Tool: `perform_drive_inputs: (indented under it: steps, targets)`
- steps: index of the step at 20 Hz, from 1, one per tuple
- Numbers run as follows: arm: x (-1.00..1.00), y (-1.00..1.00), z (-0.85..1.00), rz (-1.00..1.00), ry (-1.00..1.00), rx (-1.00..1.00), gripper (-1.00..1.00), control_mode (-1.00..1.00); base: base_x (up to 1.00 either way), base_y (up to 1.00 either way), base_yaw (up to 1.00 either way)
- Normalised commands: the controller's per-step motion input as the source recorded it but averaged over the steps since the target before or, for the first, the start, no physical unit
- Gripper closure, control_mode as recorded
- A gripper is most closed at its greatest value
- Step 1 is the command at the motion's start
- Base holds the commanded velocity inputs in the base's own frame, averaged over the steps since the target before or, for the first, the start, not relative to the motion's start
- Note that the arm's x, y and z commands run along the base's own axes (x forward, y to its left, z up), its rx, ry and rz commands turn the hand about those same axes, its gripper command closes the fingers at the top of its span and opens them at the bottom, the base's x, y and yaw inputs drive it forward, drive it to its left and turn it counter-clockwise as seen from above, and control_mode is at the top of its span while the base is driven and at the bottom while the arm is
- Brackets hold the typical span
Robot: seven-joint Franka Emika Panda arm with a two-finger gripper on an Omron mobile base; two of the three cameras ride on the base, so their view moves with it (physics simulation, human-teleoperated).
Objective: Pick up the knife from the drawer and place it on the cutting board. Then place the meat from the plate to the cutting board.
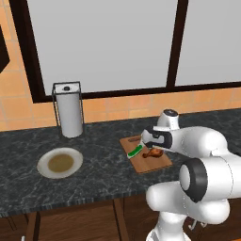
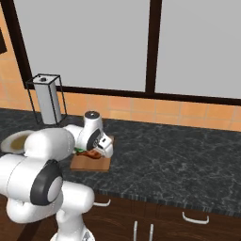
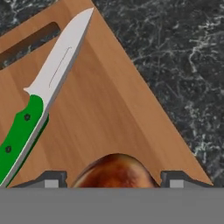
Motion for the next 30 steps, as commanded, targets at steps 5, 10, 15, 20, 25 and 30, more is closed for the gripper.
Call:
perform_drive_inputs:
  steps: [5, 10, 15, 20, 25, 30]
  targets:
    - [0.00, 0.14, -0.22, 0.00, 0.00, 0.00, -1.00, -1.00, 0.00, 0.00, 0.00]
    - [-0.11, 0.00, 0.12, -0.01, 0.00, 0.00, -1.00, -1.00, 0.00, 0.00, 0.00]
    - [-0.38, -0.15, 0.58, -0.02, -0.06, 0.00, -1.00, -1.00, 0.00, 0.00, 0.00]
    - [-0.82, -0.26, 0.95, 0.00, -0.08, 0.00, -1.00, -1.00, 0.00, 0.00, 0.00]
    - [-0.87, -0.28, 0.85, 0.00, -0.09, 0.00, -1.00, -1.00, 0.00, 0.00, 0.00]
    - [-0.73, -0.76, 0.59, 0.00, -0.12, 0.03, -1.00, -1.00, 0.00, 0.00, 0.00]
